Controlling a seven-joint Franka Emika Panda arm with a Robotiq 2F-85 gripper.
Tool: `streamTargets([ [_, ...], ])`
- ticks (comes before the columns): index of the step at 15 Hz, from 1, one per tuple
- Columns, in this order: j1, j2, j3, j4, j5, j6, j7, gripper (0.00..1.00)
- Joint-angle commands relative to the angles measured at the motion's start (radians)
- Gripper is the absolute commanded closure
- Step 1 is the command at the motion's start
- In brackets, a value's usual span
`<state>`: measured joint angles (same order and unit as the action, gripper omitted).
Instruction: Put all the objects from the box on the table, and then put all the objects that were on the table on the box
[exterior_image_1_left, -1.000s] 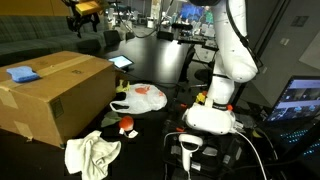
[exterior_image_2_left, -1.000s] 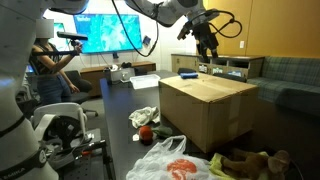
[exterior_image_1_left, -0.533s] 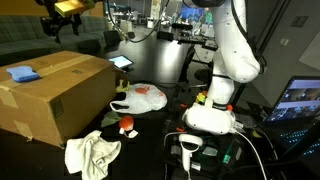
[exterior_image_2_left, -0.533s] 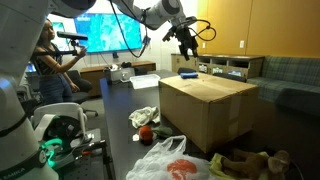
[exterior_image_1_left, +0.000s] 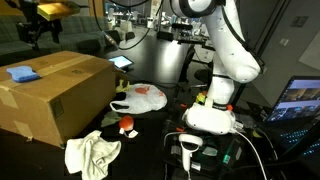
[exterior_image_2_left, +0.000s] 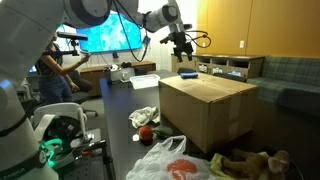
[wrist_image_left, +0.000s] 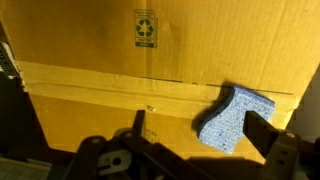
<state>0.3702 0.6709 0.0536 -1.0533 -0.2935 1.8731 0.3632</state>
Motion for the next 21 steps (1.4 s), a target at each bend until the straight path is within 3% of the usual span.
streamTargets([
  [1, 0.001, 0.116, 0.021, 0.171, 0.067, -0.028, -0.078, 0.0],
  [3, 0.012, 0.149, 0.023, 0.203, 0.091, -0.033, -0.082, 0.0],
  [13, 0.023, 0.159, 0.127, 0.138, 0.102, 0.048, -0.084, 0.0],
  [17, 0.021, 0.179, 0.135, 0.11, 0.128, 0.127, 0.014, 0.0],
  [21, 0.029, 0.151, 0.091, -0.007, 0.096, 0.305, 0.182, 0.0],
])
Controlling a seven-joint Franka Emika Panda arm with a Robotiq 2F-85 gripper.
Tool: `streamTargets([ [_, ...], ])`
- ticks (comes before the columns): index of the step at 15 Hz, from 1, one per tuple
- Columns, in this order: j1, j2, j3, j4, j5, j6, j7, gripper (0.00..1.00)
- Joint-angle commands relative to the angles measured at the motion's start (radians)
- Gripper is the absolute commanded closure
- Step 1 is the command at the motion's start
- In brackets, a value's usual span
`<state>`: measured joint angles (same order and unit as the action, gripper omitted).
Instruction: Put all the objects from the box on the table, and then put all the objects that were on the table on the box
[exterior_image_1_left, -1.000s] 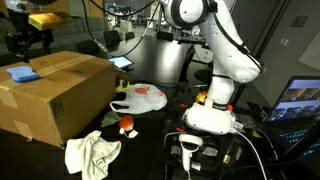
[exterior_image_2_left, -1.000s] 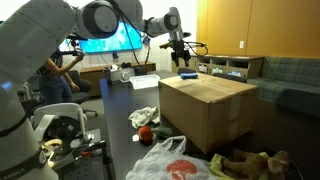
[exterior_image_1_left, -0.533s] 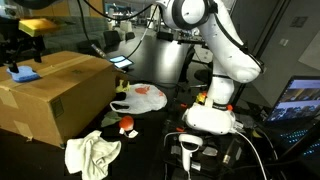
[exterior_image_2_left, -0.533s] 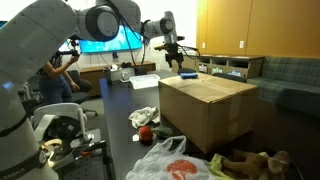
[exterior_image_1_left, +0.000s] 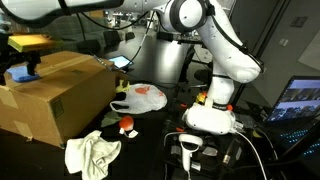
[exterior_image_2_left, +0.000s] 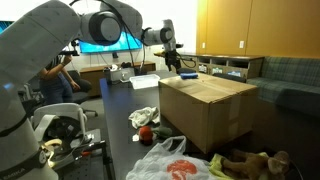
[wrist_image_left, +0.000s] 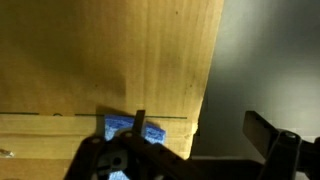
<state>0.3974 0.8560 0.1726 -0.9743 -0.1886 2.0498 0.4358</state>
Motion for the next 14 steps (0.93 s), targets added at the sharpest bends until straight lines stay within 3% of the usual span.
streamTargets([
  [1, 0.004, -0.058, -0.046, -0.138, -0.022, 0.198, 0.159, 0.0],
  [4, 0.023, -0.106, -0.117, -0.259, -0.081, 0.379, 0.297, 0.0],
  [7, 0.048, -0.15, -0.188, -0.357, -0.159, 0.482, 0.4, 0.0],
  [10, 0.073, -0.183, -0.238, -0.422, -0.224, 0.506, 0.454, 0.0],
  [14, 0.098, -0.193, -0.264, -0.45, -0.238, 0.475, 0.422, 0.0],
])
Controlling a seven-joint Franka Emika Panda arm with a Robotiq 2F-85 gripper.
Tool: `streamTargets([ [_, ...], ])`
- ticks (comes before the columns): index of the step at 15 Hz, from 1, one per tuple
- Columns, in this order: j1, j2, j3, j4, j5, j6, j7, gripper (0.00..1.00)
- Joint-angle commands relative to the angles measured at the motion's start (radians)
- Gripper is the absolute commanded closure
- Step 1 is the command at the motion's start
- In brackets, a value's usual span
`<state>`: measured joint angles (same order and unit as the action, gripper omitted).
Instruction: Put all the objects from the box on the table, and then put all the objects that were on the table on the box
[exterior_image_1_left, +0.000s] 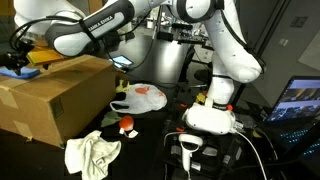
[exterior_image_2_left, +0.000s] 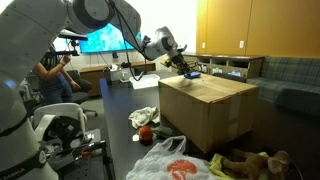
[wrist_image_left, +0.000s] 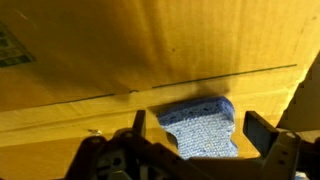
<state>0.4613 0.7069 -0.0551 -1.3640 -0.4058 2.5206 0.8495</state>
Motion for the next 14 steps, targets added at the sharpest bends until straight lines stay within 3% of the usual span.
streamTargets([
  [1, 0.041, -0.051, -0.041, -0.073, -0.024, 0.004, 0.009, 0.0],
  [14, 0.04, -0.032, -0.042, -0.044, -0.02, 0.009, -0.054, 0.0],
])
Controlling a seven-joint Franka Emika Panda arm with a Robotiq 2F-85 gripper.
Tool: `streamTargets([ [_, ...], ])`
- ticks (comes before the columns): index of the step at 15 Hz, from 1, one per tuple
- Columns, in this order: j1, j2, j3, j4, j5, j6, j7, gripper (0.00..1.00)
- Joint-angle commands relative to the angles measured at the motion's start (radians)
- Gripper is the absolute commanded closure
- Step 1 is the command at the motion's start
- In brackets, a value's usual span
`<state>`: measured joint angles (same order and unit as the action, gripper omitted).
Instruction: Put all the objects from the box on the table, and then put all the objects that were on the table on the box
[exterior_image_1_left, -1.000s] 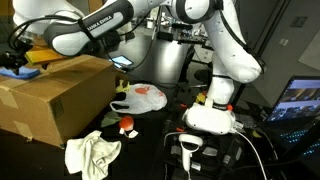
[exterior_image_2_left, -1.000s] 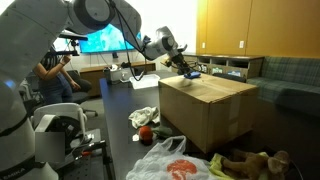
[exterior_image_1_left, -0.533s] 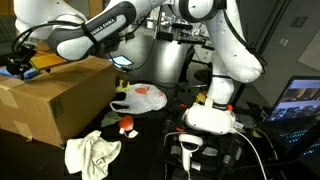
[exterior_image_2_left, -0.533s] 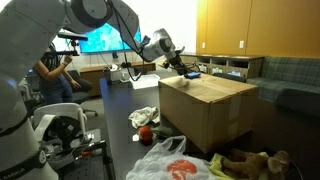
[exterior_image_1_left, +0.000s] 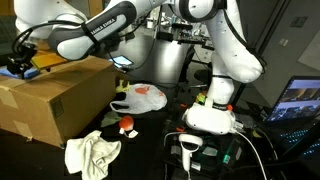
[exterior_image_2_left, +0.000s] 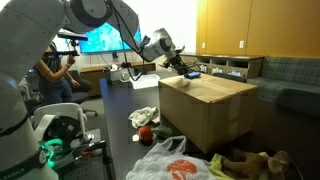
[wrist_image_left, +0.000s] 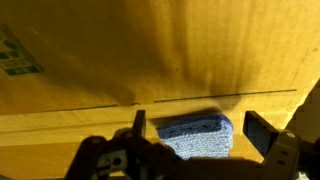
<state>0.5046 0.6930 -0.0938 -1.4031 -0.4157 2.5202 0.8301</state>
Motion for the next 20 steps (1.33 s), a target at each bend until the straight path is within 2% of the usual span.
streamTargets([
  [1, -0.007, -0.016, 0.0, 0.001, -0.007, 0.008, -0.049, 0.0],
  [6, -0.025, 0.013, 0.018, 0.065, 0.018, -0.016, -0.129, 0.0],
  [14, -0.08, 0.063, 0.087, 0.174, 0.128, -0.075, -0.376, 0.0],
  [20, -0.086, 0.12, 0.097, 0.266, 0.165, -0.142, -0.466, 0.0],
])
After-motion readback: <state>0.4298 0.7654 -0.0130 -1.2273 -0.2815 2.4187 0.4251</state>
